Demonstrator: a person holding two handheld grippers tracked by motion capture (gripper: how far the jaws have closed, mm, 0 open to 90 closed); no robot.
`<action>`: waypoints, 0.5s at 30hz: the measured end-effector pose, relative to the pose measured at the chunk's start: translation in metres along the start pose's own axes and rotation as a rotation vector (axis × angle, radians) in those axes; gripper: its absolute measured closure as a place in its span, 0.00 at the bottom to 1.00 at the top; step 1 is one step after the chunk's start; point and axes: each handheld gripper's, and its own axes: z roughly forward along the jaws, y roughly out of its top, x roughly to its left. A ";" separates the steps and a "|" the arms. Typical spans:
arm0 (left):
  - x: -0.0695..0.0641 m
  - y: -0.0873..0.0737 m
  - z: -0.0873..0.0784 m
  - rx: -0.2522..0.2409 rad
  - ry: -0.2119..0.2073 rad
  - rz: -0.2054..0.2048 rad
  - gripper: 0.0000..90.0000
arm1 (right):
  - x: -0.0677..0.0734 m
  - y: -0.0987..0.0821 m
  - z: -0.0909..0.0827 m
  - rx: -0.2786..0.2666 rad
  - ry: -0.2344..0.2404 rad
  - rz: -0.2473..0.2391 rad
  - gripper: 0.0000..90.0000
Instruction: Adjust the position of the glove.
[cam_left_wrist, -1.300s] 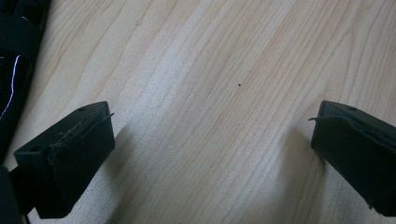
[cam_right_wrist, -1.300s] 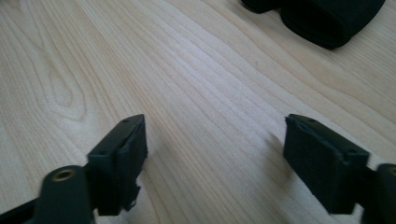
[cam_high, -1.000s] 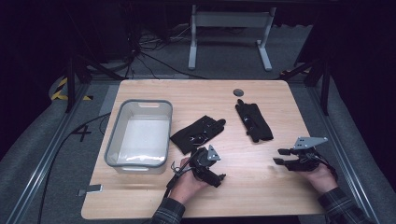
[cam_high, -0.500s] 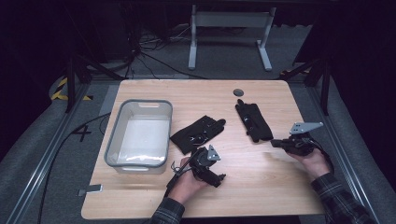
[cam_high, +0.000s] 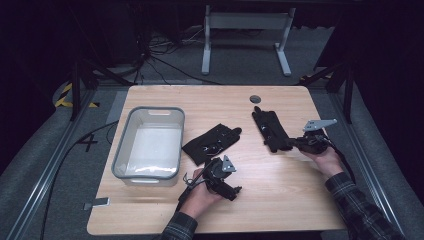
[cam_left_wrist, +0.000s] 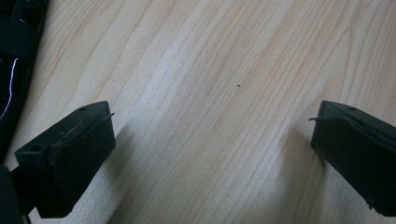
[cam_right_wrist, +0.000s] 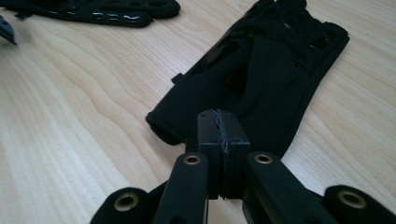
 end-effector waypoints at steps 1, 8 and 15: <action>0.000 0.000 0.000 0.000 0.000 0.000 0.00 | 0.000 0.000 0.000 0.000 0.000 0.000 1.00; 0.000 0.000 0.000 0.000 0.001 0.000 0.00 | -0.008 -0.003 0.018 0.043 0.015 0.012 1.00; 0.000 0.000 0.000 0.001 0.005 -0.003 0.00 | -0.007 -0.006 0.021 0.073 0.015 0.006 1.00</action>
